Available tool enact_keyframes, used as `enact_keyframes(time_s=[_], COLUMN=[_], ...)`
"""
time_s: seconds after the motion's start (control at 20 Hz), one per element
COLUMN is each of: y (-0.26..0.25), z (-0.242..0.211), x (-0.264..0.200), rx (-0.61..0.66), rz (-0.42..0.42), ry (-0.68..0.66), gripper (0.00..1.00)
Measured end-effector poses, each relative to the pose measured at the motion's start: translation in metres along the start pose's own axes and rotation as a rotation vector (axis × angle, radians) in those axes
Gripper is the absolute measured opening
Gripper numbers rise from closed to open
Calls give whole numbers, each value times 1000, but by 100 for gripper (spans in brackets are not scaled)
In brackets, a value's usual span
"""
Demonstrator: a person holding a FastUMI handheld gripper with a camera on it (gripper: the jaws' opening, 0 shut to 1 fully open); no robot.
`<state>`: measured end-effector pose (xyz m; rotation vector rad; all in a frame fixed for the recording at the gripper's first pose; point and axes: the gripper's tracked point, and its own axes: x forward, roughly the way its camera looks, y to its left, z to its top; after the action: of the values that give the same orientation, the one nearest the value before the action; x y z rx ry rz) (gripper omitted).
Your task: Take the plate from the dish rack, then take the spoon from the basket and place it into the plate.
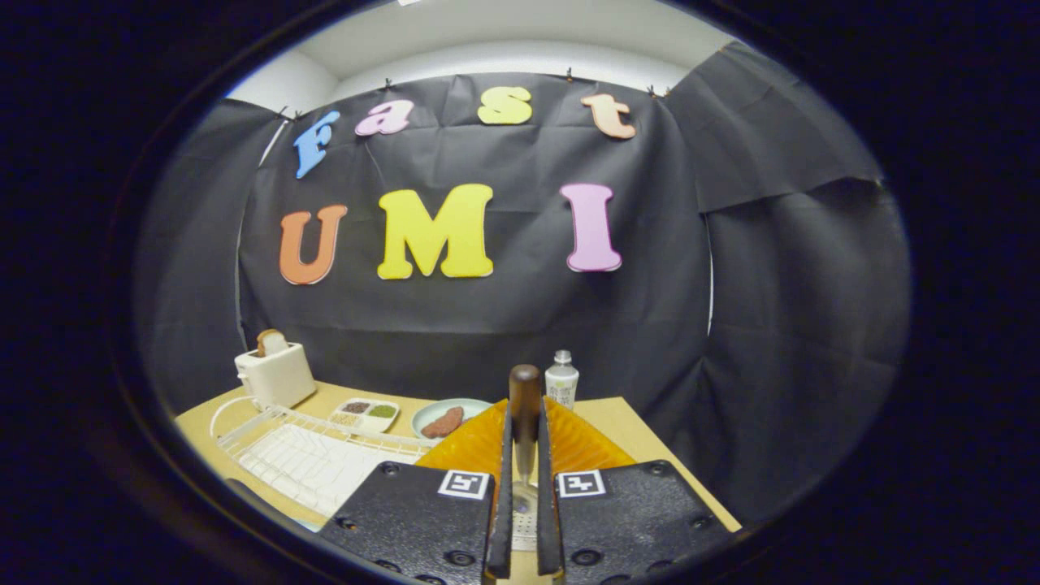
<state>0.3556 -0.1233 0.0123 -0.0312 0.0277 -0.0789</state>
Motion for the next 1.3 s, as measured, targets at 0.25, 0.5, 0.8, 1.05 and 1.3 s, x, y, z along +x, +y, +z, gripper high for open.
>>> enact_keyframes(time_s=[0.25, 0.5, 0.8, 1.05, 1.3], y=[38, 91, 167, 217, 224], z=[36, 26, -38, -108, -159], x=[-68, -130, -184, -197, -189], rx=[22, -21, -52, -20, -34], rz=[56, 117, 180, 203, 134], ry=[-58, -56, -46, 2, 48], gripper=[17, 17, 17, 17, 17])
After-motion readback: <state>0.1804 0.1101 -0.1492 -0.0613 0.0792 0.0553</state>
